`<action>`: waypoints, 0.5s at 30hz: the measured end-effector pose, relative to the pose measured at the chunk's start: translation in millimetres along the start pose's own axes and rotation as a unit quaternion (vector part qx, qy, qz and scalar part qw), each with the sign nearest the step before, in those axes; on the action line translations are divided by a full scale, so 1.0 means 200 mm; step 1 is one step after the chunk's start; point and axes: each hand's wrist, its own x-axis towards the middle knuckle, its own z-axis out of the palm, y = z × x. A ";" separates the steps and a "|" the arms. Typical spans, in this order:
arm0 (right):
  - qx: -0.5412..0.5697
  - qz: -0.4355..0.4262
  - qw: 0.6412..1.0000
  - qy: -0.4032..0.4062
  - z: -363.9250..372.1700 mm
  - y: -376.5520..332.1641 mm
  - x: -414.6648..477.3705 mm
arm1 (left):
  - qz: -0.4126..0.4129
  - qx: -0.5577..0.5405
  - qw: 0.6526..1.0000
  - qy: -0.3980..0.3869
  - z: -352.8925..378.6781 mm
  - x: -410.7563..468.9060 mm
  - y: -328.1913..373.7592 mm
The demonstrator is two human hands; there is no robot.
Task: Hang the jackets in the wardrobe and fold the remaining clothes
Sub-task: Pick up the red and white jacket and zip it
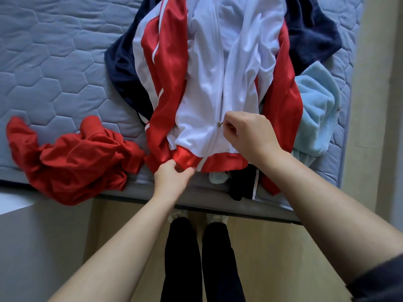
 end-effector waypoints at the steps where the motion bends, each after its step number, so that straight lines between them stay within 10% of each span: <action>1: 0.005 -0.002 1.000 0.006 0.00 0.00 0.00 | 0.007 0.023 0.999 0.037 0.00 -0.01 0.02; 8: 0.016 -0.018 1.000 0.017 -0.03 0.00 -0.01 | 0.215 0.115 0.968 0.055 0.05 0.05 0.32; 15: -0.056 -0.030 0.998 0.000 -0.09 0.04 0.10 | 0.241 0.200 0.950 0.000 0.04 0.13 0.31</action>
